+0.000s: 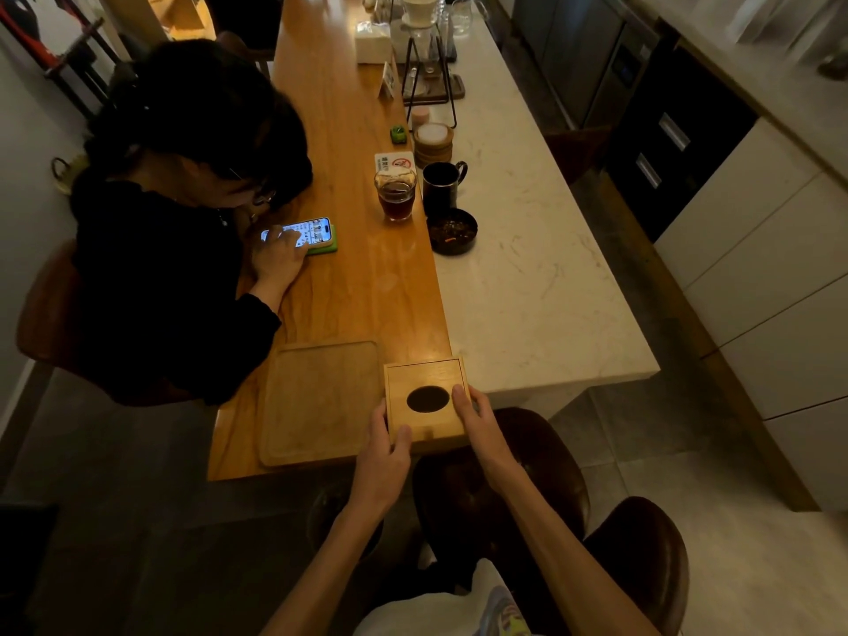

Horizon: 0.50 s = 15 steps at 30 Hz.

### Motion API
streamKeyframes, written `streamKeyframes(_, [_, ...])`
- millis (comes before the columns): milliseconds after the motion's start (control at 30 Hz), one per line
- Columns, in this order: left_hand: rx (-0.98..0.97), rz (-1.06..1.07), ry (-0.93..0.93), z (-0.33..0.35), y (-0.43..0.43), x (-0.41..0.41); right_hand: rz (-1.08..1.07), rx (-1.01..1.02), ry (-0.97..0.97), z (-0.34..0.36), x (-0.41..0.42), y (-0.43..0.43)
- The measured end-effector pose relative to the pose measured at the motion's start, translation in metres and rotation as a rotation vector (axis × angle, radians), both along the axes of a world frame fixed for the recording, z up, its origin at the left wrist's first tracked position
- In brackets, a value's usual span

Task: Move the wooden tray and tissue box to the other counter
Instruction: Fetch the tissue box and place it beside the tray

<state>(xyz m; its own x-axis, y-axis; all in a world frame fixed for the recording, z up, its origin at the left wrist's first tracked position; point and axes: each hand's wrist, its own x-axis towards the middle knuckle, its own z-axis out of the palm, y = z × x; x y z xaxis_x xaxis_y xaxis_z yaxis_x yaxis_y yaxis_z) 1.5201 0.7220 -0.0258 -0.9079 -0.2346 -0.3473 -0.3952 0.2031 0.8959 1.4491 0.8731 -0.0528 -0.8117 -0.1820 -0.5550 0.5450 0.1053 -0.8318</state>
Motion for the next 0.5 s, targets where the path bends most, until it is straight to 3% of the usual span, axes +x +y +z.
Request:
streamKeyframes(267, [-0.020,-0.068,0.099,0.006,-0.008,0.010,0.212,-0.004,0.103,0.006,0.009,0.015])
streamKeyframes(400, [-0.424,-0.077,0.195,-0.015,-0.037,0.033,0.377,0.150,0.226,-0.006,0.026,0.035])
streamKeyframes(500, [-0.721,-0.195,0.194,-0.043,-0.055,0.046,0.356,0.304,0.331,-0.020,0.031,0.036])
